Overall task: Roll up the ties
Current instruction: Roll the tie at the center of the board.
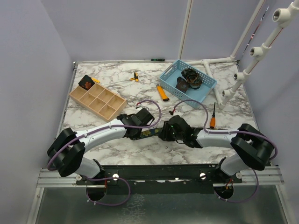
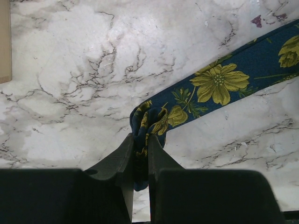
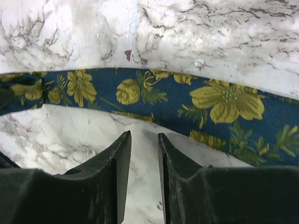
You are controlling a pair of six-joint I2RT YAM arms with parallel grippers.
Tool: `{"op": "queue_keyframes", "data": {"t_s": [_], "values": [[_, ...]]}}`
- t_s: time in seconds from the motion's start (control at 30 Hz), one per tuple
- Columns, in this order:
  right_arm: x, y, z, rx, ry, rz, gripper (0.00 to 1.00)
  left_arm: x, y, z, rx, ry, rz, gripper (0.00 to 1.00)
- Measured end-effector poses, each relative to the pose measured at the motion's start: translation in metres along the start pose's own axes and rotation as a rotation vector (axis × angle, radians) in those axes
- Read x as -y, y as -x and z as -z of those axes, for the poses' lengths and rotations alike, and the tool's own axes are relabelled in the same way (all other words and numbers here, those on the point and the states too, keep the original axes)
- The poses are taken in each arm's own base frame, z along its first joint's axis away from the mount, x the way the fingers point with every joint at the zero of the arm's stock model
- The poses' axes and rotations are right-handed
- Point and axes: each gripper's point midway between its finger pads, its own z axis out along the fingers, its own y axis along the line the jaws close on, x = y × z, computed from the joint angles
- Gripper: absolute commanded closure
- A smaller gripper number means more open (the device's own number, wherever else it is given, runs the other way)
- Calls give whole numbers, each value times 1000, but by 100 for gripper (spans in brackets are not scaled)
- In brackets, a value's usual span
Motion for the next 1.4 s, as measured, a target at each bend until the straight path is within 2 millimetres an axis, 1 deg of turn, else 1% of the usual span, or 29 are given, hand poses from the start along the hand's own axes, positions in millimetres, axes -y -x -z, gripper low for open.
{"op": "queue_keyframes", "data": {"t_s": [0.07, 0.1, 0.17, 0.23, 0.3, 0.37, 0.43, 0.5, 0.63, 0.77, 1.1, 1.17, 1.3, 1.4], "values": [[1, -1, 9, -6, 5, 14, 66, -2, 0, -1, 0, 17, 1, 100], [0, 0, 13, -3, 9, 20, 68, -4, -1, -2, -1, 26, 2, 100], [-5, 9, 22, 22, 19, 28, 72, -7, -1, -4, -2, 46, 1, 100], [-5, 20, 28, 53, 8, 26, 74, -10, -1, -5, -1, 71, 0, 100], [-2, 29, 29, 70, -10, 15, 75, -13, -1, -7, 0, 88, -1, 100], [9, 36, 26, 75, -47, -5, 76, -16, -1, -7, 4, 103, -1, 100], [21, 35, 22, 65, -85, -16, 76, -18, 0, -8, 8, 117, -1, 100], [33, 29, 19, 43, -124, -19, 77, -20, 1, -8, 12, 129, -2, 100], [45, 16, 15, 11, -154, -18, 78, -23, 1, -9, 16, 148, -2, 100], [45, 15, 15, 20, -147, -23, 79, -26, 2, -10, 15, 173, -5, 100], [46, 12, 17, 59, -113, -55, 79, -32, 10, -10, 6, 242, -21, 100], [46, 12, 18, 65, -107, -60, 76, -34, 12, -10, 3, 258, -22, 100], [46, 11, 20, 72, -97, -78, 67, -37, 14, -8, -5, 297, -26, 100], [46, 9, 26, 73, -92, -83, 64, -36, 16, -5, -6, 332, -36, 100]]}}
